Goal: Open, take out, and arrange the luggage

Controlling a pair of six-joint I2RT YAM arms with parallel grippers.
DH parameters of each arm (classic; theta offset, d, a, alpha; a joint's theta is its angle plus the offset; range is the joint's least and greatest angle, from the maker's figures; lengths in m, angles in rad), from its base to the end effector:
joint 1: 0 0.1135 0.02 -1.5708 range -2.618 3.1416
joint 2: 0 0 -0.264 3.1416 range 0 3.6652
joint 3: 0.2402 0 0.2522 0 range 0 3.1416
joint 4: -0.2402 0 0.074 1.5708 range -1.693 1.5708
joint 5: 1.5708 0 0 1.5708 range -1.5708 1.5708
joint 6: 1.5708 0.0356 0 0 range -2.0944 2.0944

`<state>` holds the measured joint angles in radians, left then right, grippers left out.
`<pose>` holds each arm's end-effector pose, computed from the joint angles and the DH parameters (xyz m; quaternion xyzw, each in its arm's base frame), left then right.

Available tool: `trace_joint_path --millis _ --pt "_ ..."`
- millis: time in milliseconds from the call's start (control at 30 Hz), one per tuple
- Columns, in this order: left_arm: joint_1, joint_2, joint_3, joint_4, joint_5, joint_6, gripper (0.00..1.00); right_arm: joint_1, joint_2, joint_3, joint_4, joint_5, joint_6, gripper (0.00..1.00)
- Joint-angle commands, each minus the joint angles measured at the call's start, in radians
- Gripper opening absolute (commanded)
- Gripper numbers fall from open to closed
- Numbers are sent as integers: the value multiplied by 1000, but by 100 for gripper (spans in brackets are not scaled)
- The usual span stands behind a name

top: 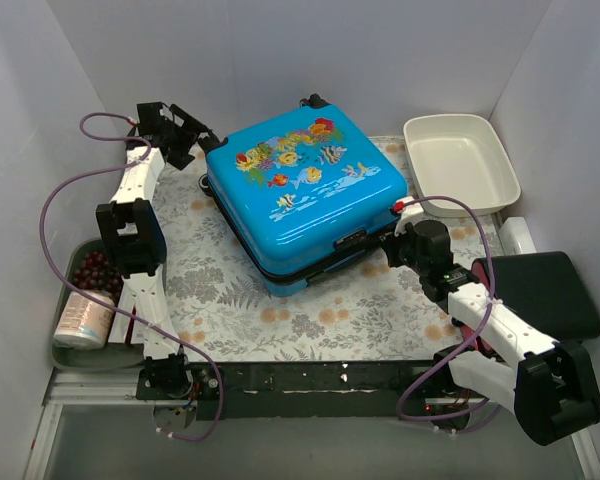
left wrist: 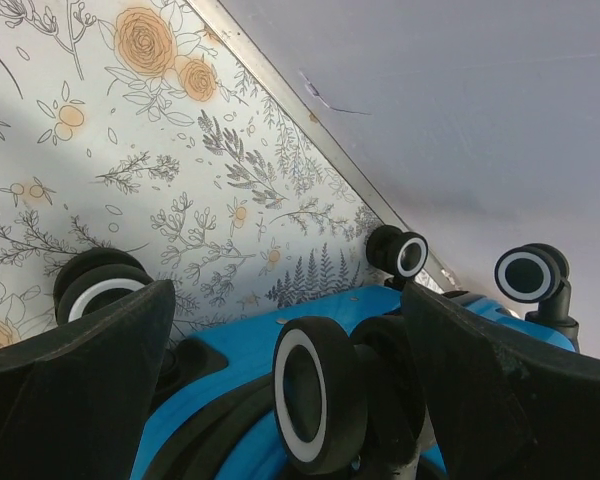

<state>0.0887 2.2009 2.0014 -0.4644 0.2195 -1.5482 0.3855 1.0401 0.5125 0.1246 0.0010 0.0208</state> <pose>0.5119 0.0377 0.2701 -0.6196 0.6456 -0.3637 0.2589 0.2123 0.0861 0.2267 -0.1510 0.8205 0.1108 0.5400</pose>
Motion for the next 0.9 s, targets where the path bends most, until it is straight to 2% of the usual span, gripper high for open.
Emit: trace_joint_path --millis 0,200,500,667,867 --pt "-26 -70 -7 9 49 16 98 -13 5 4 -13 39 -19 1" --pt "-121 -33 59 -123 -75 103 98 -13 3 8 -23 36 -19 1" --pt "-147 -21 103 -123 -78 56 98 -13 0 7 -36 34 -18 1" --pt "-144 -67 158 -154 -207 28 98 -13 -5 12 -39 36 -19 1" --pt "-144 -80 129 -111 -169 46 98 -13 5 12 -42 34 -18 1"
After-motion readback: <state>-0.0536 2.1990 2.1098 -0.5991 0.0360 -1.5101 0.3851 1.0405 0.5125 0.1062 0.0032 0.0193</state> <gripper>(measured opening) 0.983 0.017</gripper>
